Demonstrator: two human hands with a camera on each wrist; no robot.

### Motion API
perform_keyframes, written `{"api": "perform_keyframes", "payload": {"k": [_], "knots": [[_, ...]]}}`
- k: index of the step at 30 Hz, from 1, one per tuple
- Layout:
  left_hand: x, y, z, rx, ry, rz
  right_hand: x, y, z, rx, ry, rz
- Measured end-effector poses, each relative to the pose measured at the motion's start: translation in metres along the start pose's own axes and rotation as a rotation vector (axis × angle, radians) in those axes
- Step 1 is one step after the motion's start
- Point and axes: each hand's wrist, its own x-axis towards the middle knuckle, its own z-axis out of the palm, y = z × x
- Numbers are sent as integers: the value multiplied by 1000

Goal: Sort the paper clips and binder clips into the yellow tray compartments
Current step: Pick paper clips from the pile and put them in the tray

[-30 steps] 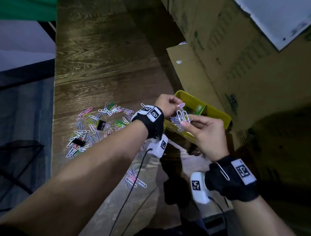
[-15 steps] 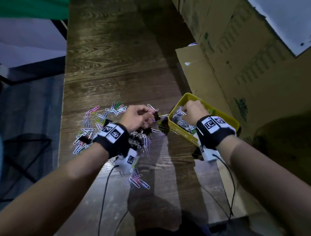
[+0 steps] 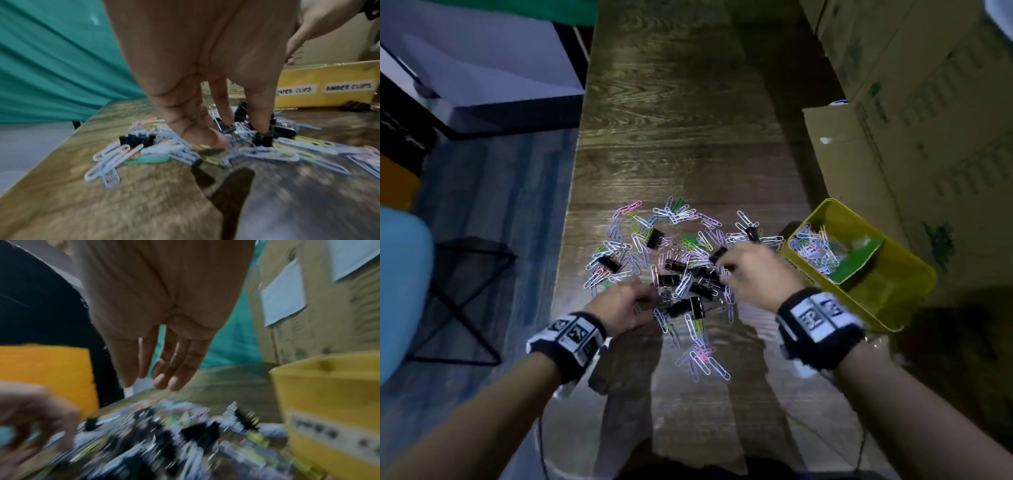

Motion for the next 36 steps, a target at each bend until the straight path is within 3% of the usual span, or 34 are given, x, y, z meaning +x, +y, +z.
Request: {"api": "perform_keyframes", "payload": {"k": [4, 9, 15, 19, 23, 26, 28, 30, 32, 34, 36], "knots": [[-9, 2, 33, 39, 30, -90, 15, -34, 63, -50, -211, -130], [-20, 3, 59, 32, 121, -117, 27, -47, 108, -262, -201, -50], [-39, -14, 67, 15, 39, 223, 29, -40, 112, -295, -161, -38], [-28, -16, 64, 82, 136, 288, 31, -37, 101, -173, -141, -35], [-27, 6, 75, 254, -49, 353, 35, -34, 96, -166, -64, 7], [-32, 5, 83, 203, -34, 425, 35, -33, 95, -189, -84, 72], [-28, -10, 71, 56, 170, 361, 34, -33, 98, -192, -87, 100], [-19, -32, 46, -65, 450, 155, 33, -33, 101, -183, -73, 114], [-9, -57, 21, -92, 600, -77, 32, -34, 103, -169, -56, 123], [-1, -73, 4, -47, 575, -201, 31, -34, 104, -168, -45, 127], [9, -77, -5, -8, 470, -225, 30, -35, 105, -161, -43, 126]]}}
